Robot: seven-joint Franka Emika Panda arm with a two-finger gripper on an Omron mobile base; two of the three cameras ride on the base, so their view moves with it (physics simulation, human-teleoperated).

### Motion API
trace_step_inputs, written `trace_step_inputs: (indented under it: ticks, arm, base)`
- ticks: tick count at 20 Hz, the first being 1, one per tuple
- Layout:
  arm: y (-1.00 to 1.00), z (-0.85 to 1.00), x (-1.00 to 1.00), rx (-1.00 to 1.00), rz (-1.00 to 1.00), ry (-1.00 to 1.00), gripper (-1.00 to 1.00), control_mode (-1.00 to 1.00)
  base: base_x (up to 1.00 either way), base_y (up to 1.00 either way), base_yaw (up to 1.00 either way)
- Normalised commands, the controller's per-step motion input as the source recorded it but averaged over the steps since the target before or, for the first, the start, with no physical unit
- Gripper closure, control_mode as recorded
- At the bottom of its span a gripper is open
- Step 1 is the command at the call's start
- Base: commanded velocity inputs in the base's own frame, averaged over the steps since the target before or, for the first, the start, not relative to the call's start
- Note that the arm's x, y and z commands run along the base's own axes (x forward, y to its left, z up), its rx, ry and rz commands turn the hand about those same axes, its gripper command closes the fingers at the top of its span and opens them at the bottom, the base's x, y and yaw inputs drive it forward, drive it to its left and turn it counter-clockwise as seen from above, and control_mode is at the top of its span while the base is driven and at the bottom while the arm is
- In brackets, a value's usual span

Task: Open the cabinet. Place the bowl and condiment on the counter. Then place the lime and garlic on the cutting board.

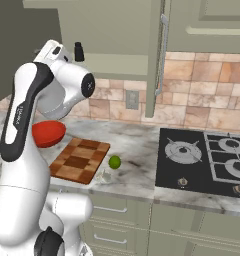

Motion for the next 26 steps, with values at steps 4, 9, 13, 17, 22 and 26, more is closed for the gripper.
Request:
trace_step_inputs:
  ticks: [4,9,13,17,22,26]
  arm:
    - [0.08,0.0,0.02,0.0,0.04,-0.1,-1.0,-1.0]
    - [0.0,0.0,0.17,0.0,0.0,0.05,-1.0,-1.0]
    - [0.0,0.08,0.25,0.0,-0.02,0.16,-1.0,-1.0]
    - [-0.03,0.11,0.22,0.0,-0.02,0.17,-1.0,-1.0]
    - [-0.09,0.01,0.18,0.02,0.0,0.12,-1.0,-1.0]
    - [-0.1,0.0,0.21,0.01,0.0,0.07,-1.0,-1.0]
  base:
    - [0.0,0.0,0.0]
    - [0.0,0.0,0.0]
    - [0.0,0.0,0.0]
    - [0.0,0.0,0.0]
    - [0.0,0.0,0.0]
    - [0.0,0.0,0.0]
